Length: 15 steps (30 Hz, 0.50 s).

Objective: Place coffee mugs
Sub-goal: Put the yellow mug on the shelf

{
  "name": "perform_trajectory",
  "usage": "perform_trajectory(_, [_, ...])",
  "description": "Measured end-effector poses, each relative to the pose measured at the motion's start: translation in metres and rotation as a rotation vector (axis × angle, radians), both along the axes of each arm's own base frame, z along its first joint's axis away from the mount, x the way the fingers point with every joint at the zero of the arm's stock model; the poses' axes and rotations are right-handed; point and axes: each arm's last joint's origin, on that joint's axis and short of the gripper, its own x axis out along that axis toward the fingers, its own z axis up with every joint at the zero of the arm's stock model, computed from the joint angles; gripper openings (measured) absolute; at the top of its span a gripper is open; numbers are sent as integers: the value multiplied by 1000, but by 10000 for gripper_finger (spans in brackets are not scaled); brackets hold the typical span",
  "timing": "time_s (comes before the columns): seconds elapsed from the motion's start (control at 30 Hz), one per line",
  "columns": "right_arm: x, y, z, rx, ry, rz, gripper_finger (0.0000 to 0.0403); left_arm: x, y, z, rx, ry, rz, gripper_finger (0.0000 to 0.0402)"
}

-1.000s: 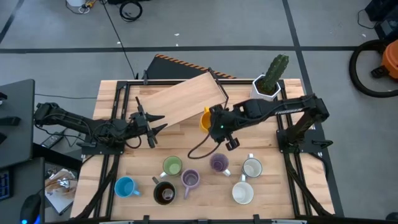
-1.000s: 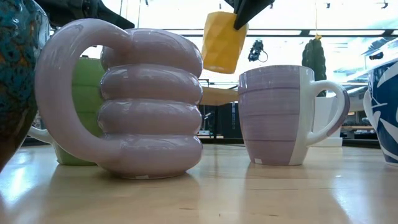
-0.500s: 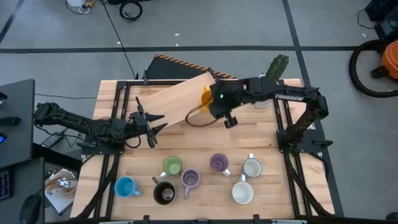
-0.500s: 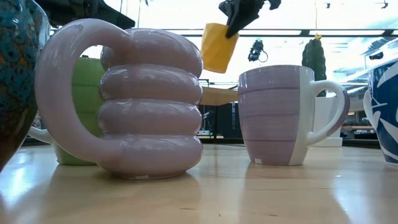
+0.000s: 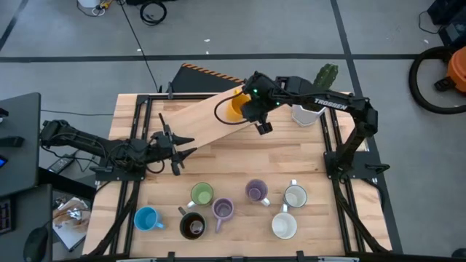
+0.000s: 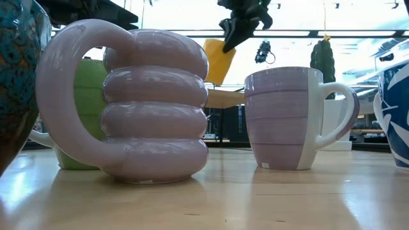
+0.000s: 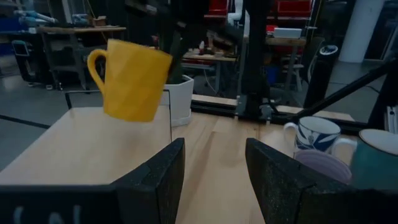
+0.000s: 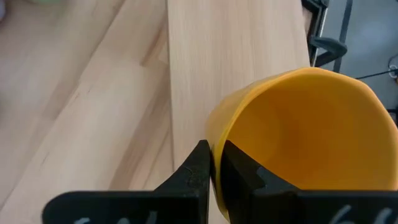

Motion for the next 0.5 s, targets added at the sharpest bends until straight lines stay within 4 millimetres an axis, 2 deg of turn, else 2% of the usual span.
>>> perform_trajectory(0.1, [1,-3,-6,-19,41,-15,28,0,0,0,0,-3,2,176])
perform_trajectory(0.5, [-8,-18,-9,5,92,-51,29,0,0,1,2,-5,4,176])
